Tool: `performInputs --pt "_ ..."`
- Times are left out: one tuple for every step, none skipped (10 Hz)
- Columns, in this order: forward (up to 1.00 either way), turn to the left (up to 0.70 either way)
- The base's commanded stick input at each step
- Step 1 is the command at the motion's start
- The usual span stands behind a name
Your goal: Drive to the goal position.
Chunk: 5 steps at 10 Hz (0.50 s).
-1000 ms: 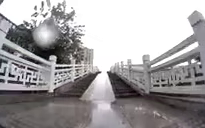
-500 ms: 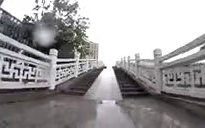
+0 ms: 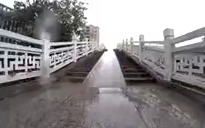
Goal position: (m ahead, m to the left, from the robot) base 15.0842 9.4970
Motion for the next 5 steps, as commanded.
performInputs --pt "0.6 -0.13" --pt "0.6 -0.05" --pt "0.6 0.0" --pt "0.6 0.0" --pt "0.6 0.0"
